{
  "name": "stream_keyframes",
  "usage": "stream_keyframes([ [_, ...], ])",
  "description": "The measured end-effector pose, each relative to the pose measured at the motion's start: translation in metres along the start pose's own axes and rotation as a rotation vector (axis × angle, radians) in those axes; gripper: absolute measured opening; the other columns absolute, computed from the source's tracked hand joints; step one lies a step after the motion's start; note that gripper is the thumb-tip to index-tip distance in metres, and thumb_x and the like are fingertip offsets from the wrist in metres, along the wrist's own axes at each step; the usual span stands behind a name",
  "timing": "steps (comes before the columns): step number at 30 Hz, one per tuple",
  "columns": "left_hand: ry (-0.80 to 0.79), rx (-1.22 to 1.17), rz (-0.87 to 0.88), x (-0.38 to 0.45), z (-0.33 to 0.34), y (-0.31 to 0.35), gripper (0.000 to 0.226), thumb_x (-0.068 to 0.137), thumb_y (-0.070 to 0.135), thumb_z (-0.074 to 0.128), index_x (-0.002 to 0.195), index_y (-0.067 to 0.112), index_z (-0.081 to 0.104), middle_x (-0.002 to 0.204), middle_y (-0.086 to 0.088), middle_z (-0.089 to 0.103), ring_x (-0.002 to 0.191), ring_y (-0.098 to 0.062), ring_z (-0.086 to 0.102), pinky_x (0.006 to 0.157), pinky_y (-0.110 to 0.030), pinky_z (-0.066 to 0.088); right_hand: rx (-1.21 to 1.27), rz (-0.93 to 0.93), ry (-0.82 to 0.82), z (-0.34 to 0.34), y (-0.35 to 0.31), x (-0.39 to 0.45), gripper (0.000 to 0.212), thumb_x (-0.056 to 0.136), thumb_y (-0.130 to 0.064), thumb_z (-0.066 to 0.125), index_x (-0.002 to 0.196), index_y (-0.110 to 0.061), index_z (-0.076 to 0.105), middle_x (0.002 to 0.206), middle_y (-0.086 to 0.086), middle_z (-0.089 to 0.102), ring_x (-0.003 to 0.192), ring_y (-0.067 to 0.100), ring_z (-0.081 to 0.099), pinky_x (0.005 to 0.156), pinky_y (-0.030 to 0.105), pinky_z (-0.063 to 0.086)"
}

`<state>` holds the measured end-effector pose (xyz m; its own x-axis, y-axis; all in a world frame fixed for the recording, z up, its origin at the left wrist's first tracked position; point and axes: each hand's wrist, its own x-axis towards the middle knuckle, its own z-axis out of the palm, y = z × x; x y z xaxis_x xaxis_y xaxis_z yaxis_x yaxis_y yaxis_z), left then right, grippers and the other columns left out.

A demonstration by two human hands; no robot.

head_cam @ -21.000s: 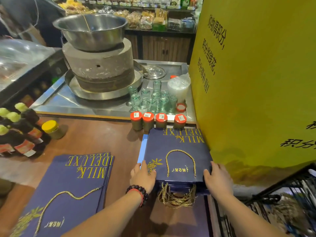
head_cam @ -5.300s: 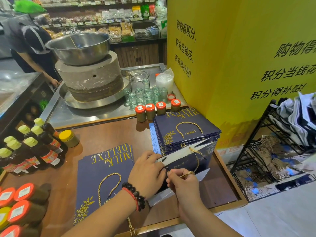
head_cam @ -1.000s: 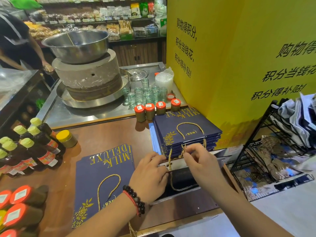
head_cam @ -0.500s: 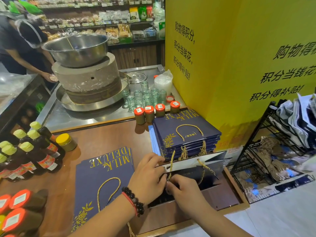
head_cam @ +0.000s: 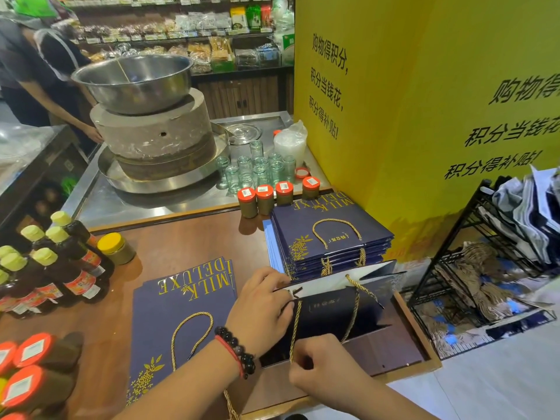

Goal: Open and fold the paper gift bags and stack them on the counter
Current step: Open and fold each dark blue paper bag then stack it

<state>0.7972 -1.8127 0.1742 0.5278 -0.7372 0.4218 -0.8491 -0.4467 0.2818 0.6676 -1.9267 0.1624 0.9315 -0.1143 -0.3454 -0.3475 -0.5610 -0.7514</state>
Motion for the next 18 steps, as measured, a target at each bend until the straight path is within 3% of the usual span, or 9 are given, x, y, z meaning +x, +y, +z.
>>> stream_keyframes([
  [3,-0.005,-0.003,-0.002,0.0,0.002,0.0,0.033,0.085,0.034,0.046,0.072,0.02,0.073,0.101,0.007,0.065,0.105,-0.011,0.041,0.085,-0.035,0.052,0.016,-0.01,-0.004,0.002,0.002,-0.001,0.025,0.072,-0.033,0.055,0.075,-0.009,0.061,0.072,0.005,0.06,0.065,0.01,0.051,0.062,0.026,0.045],
  [8,-0.015,0.007,0.011,-0.001,0.003,-0.003,0.007,0.079,0.026,0.071,0.076,0.02,0.074,0.097,0.009,0.064,0.103,-0.009,0.04,0.083,-0.032,0.051,0.058,-0.005,-0.029,0.003,0.005,-0.002,0.024,0.07,-0.034,0.054,0.073,-0.011,0.058,0.066,0.001,0.054,0.065,0.008,0.05,0.063,0.023,0.042],
  [14,0.018,0.003,0.038,0.005,0.002,-0.005,0.026,0.083,0.031,0.05,0.077,0.021,0.072,0.086,0.011,0.063,0.091,-0.011,0.045,0.074,-0.034,0.053,0.006,-0.032,-0.016,-0.002,0.006,0.0,0.025,0.068,-0.034,0.055,0.073,-0.01,0.057,0.065,0.004,0.052,0.062,0.006,0.044,0.061,0.027,0.039],
  [18,0.024,-0.027,0.034,0.008,0.004,-0.008,0.004,0.079,0.02,0.066,0.081,0.02,0.068,0.084,0.01,0.063,0.09,-0.012,0.045,0.074,-0.035,0.052,-0.181,-0.03,-0.066,-0.017,0.002,0.001,0.026,0.073,-0.037,0.054,0.078,-0.012,0.059,0.073,0.007,0.058,0.064,0.011,0.049,0.062,0.03,0.046],
])
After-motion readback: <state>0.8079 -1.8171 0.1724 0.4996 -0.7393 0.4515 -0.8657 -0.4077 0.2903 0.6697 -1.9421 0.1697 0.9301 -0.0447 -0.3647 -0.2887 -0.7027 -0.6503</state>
